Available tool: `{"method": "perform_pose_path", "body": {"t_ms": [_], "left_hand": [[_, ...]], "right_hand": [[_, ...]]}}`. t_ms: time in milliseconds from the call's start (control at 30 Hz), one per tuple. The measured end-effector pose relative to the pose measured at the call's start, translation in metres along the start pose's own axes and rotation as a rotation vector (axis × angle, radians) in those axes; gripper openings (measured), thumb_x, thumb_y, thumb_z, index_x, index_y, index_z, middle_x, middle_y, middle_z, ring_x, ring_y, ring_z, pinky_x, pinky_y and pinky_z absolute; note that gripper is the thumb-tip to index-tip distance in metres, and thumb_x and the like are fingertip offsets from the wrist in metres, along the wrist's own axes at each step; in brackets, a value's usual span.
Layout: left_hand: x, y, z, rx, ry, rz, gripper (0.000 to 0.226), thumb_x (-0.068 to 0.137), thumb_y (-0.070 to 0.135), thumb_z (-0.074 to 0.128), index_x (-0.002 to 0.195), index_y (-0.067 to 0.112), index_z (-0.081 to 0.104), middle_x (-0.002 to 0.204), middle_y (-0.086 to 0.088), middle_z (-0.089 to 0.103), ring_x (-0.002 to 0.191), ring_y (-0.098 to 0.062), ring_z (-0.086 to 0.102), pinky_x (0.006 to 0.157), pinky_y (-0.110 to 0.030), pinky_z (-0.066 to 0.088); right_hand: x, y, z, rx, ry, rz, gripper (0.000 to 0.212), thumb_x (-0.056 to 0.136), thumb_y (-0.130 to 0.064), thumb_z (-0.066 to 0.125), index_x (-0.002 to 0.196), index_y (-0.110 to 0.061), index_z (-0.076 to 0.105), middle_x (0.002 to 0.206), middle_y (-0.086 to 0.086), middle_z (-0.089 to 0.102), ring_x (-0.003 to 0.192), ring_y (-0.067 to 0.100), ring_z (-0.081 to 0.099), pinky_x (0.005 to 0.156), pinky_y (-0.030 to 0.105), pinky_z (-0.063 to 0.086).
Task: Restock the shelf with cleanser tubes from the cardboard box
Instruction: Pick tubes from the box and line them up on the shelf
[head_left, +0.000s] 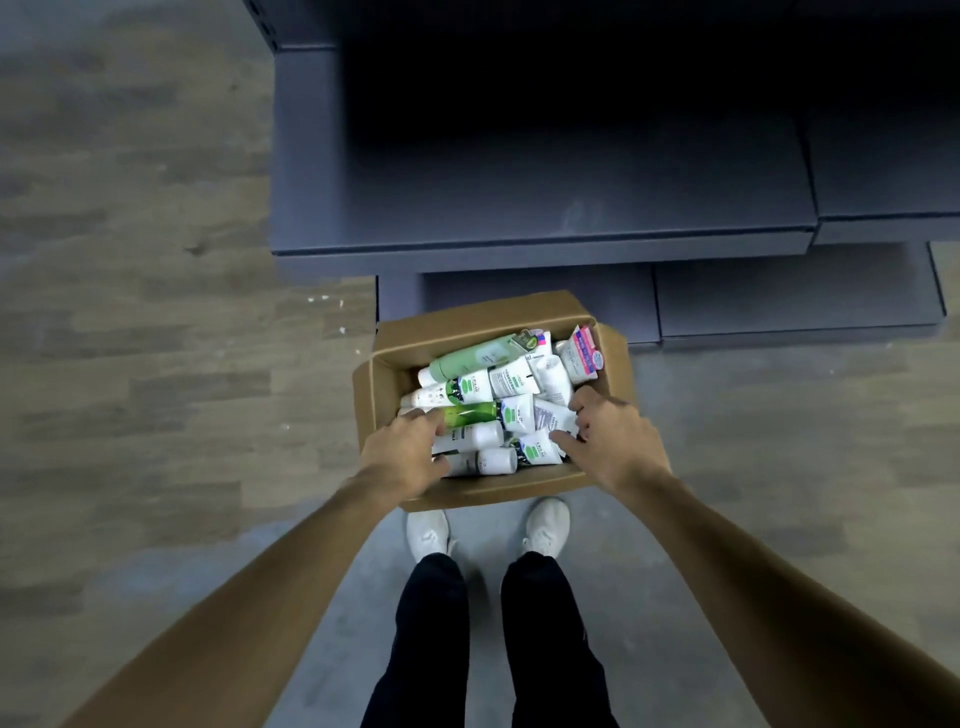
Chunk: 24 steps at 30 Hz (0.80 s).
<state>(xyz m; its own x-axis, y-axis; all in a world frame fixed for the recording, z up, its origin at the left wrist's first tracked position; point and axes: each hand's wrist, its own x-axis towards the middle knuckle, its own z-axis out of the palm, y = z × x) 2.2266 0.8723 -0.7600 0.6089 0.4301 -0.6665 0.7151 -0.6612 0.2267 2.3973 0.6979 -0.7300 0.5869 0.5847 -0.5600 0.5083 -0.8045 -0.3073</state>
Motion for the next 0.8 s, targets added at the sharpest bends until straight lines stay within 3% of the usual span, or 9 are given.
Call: {"method": "perform_pose_path", "body": {"t_ms": [300,533,700,800], "left_hand": [[0.032,-0.026,0.027,0.033,-0.033,0.029,0.038,0.084,0.024,0.065,0.12,0.024,0.051,0.126,0.001,0.056,0.11,-0.024,0.058,0.082,-0.035,0.047],[0.036,-0.028,0.051,-0.062,-0.046,0.037,0.053,0.082,0.022,0.067,0.13,0.019,0.044,0.129,-0.005,0.05,0.115,-0.031,0.056,0.09,-0.041,0.05],[0.036,-0.031,0.051,-0.184,0.029,0.014,0.047,0.083,0.02,0.064,0.126,0.019,0.047,0.127,-0.004,0.048,0.115,-0.028,0.054,0.092,-0.04,0.048],[0.033,-0.029,0.047,-0.238,0.051,0.01,0.036,0.085,0.021,0.061,0.118,0.02,0.048,0.118,-0.003,0.056,0.104,-0.028,0.06,0.086,-0.043,0.05]], "right_hand": [[0.027,-0.014,0.067,0.102,-0.121,0.025,0.038,0.089,-0.036,0.066,0.12,-0.02,0.053,0.111,0.005,0.066,0.104,0.028,0.062,0.083,0.037,0.052],[0.049,-0.044,0.093,0.098,-0.175,-0.132,0.045,0.095,-0.031,0.059,0.137,-0.02,0.045,0.13,0.006,0.051,0.121,0.028,0.049,0.095,0.04,0.046],[0.061,-0.06,0.103,0.061,-0.228,-0.091,0.038,0.097,-0.025,0.058,0.133,-0.017,0.047,0.128,0.011,0.051,0.118,0.031,0.051,0.095,0.04,0.045],[0.067,-0.062,0.098,0.008,-0.292,-0.138,0.037,0.095,-0.02,0.062,0.129,-0.017,0.048,0.125,0.011,0.046,0.114,0.031,0.053,0.091,0.038,0.045]]}}
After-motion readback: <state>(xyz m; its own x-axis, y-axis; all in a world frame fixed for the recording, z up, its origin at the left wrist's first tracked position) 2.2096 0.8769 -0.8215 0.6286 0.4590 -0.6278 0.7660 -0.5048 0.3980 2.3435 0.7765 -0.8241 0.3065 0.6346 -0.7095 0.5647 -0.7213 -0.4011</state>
